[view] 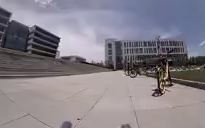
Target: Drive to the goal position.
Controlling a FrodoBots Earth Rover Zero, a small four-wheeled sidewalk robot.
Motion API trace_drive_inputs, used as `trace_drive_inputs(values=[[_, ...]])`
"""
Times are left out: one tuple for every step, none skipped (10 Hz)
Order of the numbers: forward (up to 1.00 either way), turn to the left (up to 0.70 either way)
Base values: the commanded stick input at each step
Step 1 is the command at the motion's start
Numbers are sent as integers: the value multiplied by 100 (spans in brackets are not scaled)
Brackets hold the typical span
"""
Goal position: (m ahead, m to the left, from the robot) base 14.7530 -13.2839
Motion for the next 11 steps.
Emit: trace_drive_inputs(values=[[70, 0], [70, 0], [70, 0], [70, 0], [70, 0], [70, -7], [70, -26], [70, -35], [70, -35], [70, -35], [70, -35]])
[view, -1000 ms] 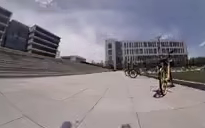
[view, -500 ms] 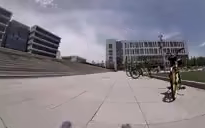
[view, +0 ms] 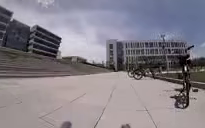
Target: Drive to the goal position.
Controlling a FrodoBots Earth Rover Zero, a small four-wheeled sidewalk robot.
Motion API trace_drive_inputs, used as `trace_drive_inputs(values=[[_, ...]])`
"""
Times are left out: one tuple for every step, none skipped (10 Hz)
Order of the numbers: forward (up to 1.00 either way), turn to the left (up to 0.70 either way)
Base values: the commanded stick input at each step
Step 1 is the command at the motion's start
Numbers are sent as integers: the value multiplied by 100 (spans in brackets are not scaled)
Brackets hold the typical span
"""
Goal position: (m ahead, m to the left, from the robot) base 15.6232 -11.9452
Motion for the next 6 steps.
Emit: trace_drive_inputs(values=[[70, 0], [70, 0], [70, 0], [70, 0], [70, 0], [70, 0]])
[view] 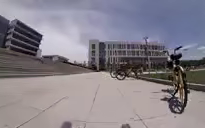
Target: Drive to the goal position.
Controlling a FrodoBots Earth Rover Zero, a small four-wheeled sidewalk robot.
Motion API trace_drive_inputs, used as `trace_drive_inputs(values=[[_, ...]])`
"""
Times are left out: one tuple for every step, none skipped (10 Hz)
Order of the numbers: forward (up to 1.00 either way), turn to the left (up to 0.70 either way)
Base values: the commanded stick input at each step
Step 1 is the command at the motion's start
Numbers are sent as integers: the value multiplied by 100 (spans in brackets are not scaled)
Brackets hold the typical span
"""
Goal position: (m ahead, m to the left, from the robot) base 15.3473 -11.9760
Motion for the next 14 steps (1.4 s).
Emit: trace_drive_inputs(values=[[70, 0], [70, 0], [70, 0], [70, 0], [70, 0], [70, 0], [70, 0], [70, 0], [70, -2], [70, -9], [70, -16], [70, -25], [70, -34], [70, -16]])
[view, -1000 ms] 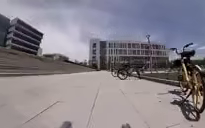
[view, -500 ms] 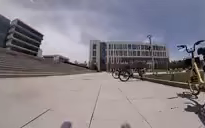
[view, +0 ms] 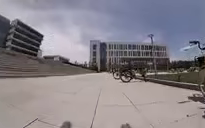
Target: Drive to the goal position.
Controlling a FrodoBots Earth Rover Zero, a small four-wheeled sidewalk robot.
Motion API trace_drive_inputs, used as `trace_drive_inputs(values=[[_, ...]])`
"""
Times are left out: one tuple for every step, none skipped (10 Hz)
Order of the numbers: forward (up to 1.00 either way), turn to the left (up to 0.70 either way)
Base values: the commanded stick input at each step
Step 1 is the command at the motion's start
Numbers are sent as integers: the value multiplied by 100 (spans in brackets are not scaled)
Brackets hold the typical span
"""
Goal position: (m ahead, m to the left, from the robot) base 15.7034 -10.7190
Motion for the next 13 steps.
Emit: trace_drive_inputs(values=[[70, 0], [70, 0], [70, 0], [70, 0], [70, 0], [70, 0], [70, 0], [70, 0], [70, 0], [70, 0], [70, 0], [70, 0], [70, 0]])
